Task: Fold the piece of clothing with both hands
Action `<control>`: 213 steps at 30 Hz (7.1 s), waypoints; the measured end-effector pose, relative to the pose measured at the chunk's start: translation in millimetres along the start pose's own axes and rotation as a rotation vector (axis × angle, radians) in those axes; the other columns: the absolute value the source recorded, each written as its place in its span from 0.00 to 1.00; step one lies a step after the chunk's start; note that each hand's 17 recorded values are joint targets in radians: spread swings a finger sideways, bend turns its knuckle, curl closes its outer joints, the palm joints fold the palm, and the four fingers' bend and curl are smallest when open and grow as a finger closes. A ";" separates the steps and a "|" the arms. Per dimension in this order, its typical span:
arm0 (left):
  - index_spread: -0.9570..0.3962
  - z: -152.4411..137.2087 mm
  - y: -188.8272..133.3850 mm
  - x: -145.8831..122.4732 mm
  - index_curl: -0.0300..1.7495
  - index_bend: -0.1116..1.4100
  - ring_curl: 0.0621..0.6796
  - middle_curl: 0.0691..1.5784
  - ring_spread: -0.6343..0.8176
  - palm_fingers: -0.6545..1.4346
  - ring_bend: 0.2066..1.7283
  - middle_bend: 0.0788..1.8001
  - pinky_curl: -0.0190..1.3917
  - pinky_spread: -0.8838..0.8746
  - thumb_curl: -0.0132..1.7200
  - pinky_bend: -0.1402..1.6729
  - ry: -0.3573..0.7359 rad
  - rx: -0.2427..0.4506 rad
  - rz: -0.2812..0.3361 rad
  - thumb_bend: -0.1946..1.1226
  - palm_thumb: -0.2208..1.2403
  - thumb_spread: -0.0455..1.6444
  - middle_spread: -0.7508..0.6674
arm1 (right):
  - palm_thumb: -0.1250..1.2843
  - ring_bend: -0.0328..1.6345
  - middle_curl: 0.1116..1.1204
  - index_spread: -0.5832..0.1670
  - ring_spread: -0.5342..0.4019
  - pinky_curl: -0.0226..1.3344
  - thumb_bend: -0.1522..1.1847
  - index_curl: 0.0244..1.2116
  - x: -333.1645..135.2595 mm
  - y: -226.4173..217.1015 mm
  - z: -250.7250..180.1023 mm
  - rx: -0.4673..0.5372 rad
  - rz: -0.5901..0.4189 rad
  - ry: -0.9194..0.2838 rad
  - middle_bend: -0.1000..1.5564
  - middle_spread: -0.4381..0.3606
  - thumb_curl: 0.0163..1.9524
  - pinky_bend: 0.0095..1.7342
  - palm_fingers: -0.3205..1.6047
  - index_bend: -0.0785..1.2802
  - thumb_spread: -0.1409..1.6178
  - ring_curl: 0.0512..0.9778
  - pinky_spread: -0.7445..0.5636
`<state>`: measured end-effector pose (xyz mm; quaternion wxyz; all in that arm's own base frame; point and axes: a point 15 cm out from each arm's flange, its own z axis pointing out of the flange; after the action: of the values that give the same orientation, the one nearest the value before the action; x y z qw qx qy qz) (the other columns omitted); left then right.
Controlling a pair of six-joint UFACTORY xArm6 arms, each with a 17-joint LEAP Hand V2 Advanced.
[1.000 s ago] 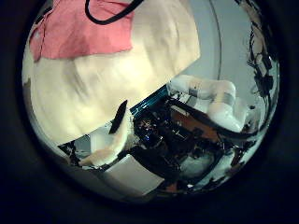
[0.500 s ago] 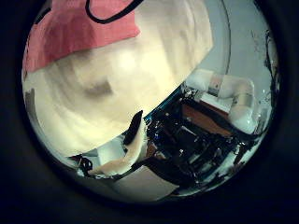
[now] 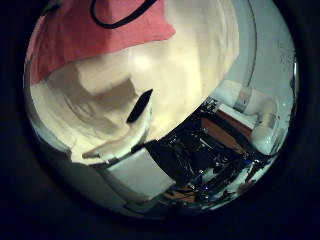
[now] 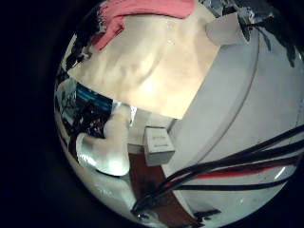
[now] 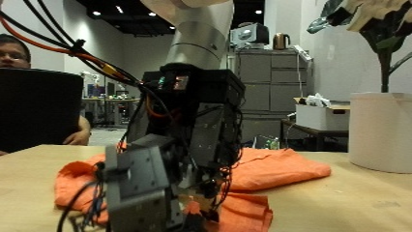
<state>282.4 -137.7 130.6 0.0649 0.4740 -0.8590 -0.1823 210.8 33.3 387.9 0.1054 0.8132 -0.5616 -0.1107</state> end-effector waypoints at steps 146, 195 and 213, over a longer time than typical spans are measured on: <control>0.37 -111.1 -37.0 -305.8 0.60 0.15 0.71 0.37 0.27 0.32 0.50 0.34 0.56 0.19 0.33 0.42 0.199 0.095 -0.415 0.13 0.58 0.67 0.36 | 0.62 0.82 0.65 0.35 0.28 0.63 0.11 0.65 117.6 -360.2 59.9 0.151 0.153 0.027 0.60 0.37 0.16 0.66 0.39 0.40 0.98 0.68 0.23; 0.77 -110.1 91.1 -180.0 0.17 0.17 0.28 0.14 0.79 0.30 0.20 0.06 0.27 0.77 0.22 0.28 0.228 0.082 -0.300 0.13 0.47 0.70 0.75 | 0.50 0.27 0.25 0.33 0.59 0.25 0.11 0.27 159.0 -221.0 202.6 -0.122 -0.018 0.170 0.22 0.48 0.15 0.15 0.36 0.22 0.64 0.23 0.64; 0.77 -108.4 105.7 -192.9 0.17 0.17 0.27 0.15 0.78 0.31 0.21 0.06 0.25 0.76 0.21 0.29 0.223 0.081 -0.324 0.13 0.47 0.70 0.75 | 0.84 0.73 0.61 0.33 0.30 0.48 0.19 0.59 190.7 -173.6 163.3 -0.019 -0.026 0.185 0.72 0.33 0.22 0.58 0.80 0.70 0.74 0.58 0.24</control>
<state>334.3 47.8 282.3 0.1103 0.6256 -0.7655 -0.1022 382.4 -92.8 169.1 0.1631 0.8262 -0.5377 -0.0417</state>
